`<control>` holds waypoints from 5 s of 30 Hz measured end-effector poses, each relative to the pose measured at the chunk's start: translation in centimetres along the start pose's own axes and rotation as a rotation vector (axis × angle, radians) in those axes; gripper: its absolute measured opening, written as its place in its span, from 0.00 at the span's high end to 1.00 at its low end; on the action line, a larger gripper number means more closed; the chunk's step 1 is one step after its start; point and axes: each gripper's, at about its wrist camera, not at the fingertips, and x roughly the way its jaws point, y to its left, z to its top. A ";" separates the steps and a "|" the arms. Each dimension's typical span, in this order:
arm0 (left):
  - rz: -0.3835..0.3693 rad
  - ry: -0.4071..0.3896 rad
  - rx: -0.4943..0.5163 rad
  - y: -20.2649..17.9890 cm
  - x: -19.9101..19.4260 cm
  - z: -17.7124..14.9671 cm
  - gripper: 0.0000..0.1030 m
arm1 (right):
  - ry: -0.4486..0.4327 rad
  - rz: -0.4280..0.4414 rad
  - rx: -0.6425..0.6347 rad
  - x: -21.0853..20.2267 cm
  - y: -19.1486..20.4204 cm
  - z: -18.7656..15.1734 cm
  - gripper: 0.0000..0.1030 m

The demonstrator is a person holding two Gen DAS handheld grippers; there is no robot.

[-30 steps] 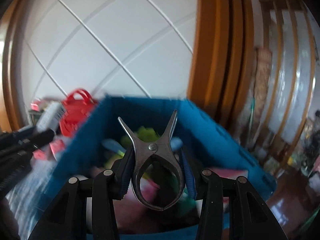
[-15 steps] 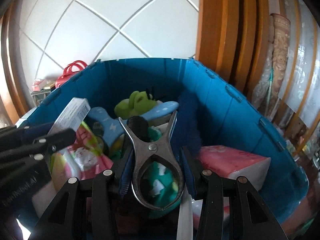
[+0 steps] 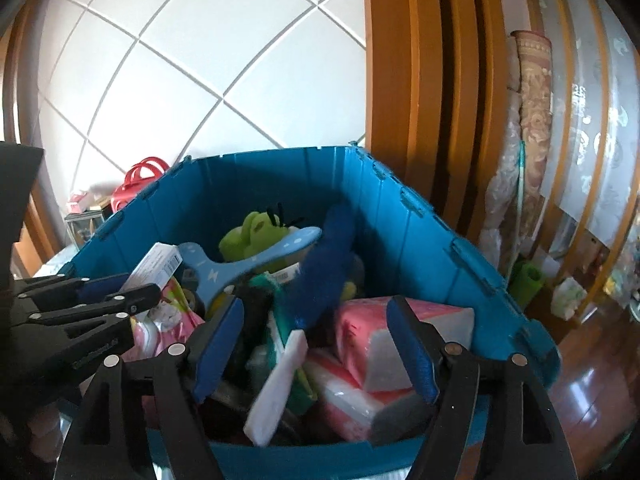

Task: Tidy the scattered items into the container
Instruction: 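Open both tools to drop the box and clip into the crate, then move both tools back toward the pink tissue packs on the bed, then grasp a pink tissue pack with the left tool while the right tool grasps another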

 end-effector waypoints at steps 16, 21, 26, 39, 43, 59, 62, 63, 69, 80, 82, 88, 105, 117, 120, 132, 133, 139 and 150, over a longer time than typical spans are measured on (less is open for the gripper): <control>-0.019 -0.140 0.008 -0.7 -6.9 -3.4 0.23 | -0.036 -0.015 0.010 -3.3 -1.2 -1.3 0.03; -0.004 -0.174 -0.018 1.1 -9.1 -4.1 0.23 | -0.064 0.008 0.000 -4.2 -0.1 -1.0 0.03; 0.010 -0.194 -0.037 2.9 -10.5 -4.5 0.23 | -0.087 0.037 -0.020 -5.1 1.8 -0.5 0.03; -0.042 -0.247 -0.080 14.1 -15.5 -8.3 0.23 | -0.140 -0.026 -0.046 -10.3 13.0 -0.9 0.02; -0.038 -0.240 -0.101 20.0 -17.2 -10.9 0.23 | -0.153 -0.032 -0.024 -11.7 18.0 -1.6 0.02; 0.172 -0.046 -0.360 41.3 -13.2 -16.6 0.23 | -0.079 0.127 -0.099 -7.5 35.1 -1.5 0.02; 0.241 -0.008 -0.386 43.7 -11.3 -16.4 0.23 | -0.060 0.191 -0.111 -4.2 36.9 -1.1 0.02; 0.261 0.003 -0.392 44.5 -10.6 -16.2 0.23 | -0.049 0.215 -0.116 -2.8 37.5 -0.9 0.02; 0.347 0.055 -0.435 48.5 -6.6 -15.2 0.23 | 0.032 0.311 -0.178 4.4 41.6 -1.1 0.02; 0.326 0.084 -0.403 56.3 2.2 -10.9 0.23 | 0.180 0.266 -0.188 16.5 47.4 -0.7 0.02; 0.319 0.099 -0.406 58.3 4.6 -10.6 0.23 | 0.221 0.248 -0.188 19.5 48.9 -1.0 0.02; 0.260 0.127 -0.383 62.4 13.1 -10.7 0.23 | 0.268 0.190 -0.164 29.3 53.1 -3.0 0.02; 0.368 0.229 -0.470 70.3 23.8 -12.5 0.23 | 0.389 0.403 -0.364 38.5 63.7 -8.5 0.29; 0.252 0.196 -0.566 63.1 23.0 -7.0 0.14 | 0.327 0.254 -0.162 37.2 53.9 -4.6 0.21; 0.313 0.262 -0.593 61.6 26.0 -6.5 0.13 | 0.319 0.218 -0.141 37.8 51.6 -3.5 0.19; 0.330 0.266 -0.406 62.0 28.5 -9.2 0.03 | 0.335 0.337 -0.246 41.4 53.5 -2.7 0.00; 0.320 0.257 -0.384 62.1 28.4 -9.3 0.03 | 0.341 0.333 -0.252 41.9 54.1 -3.0 0.00; 0.330 0.250 -0.344 62.5 29.7 -9.5 0.03 | 0.369 0.320 -0.270 44.3 56.1 -4.2 0.00; 0.324 0.201 -0.348 62.6 29.1 -9.8 0.10 | 0.365 0.318 -0.263 44.3 56.5 -4.4 0.09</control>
